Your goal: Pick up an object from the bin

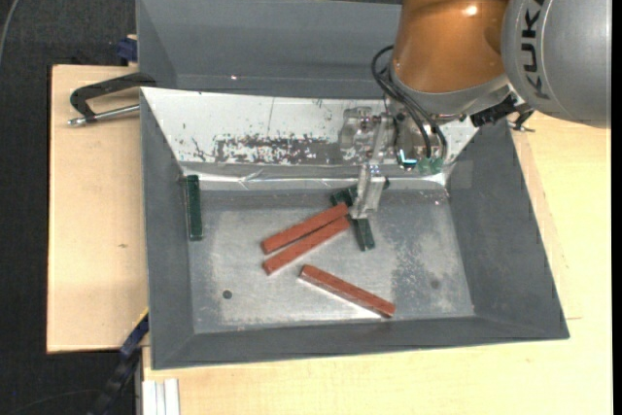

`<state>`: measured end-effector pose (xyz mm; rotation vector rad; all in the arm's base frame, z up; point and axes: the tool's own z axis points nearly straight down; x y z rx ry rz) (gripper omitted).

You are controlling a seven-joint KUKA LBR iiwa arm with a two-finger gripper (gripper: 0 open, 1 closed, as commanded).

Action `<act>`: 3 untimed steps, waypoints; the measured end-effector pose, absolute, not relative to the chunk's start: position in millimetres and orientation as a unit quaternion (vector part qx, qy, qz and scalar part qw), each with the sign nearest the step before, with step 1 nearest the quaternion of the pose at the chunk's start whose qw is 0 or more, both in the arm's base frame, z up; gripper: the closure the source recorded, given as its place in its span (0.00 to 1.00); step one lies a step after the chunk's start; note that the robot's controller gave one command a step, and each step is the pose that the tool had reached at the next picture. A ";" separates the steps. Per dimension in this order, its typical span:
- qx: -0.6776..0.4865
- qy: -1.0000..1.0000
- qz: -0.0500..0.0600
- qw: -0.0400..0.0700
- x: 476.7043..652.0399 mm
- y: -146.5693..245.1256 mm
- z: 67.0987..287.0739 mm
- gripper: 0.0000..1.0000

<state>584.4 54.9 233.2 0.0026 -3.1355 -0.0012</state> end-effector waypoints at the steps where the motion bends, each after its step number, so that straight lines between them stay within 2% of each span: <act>1: 0.053 -0.999 0.000 0.004 586.4 66.7 68.3 0.00; 2: 0.052 -0.999 -0.001 -0.001 588.9 66.7 73.7 1.00; 3: 0.180 -0.984 0.000 -0.006 570.9 72.5 210.8 1.00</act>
Offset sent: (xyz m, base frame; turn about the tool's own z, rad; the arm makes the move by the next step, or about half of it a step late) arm 0.0035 0.0114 -0.1609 -0.1044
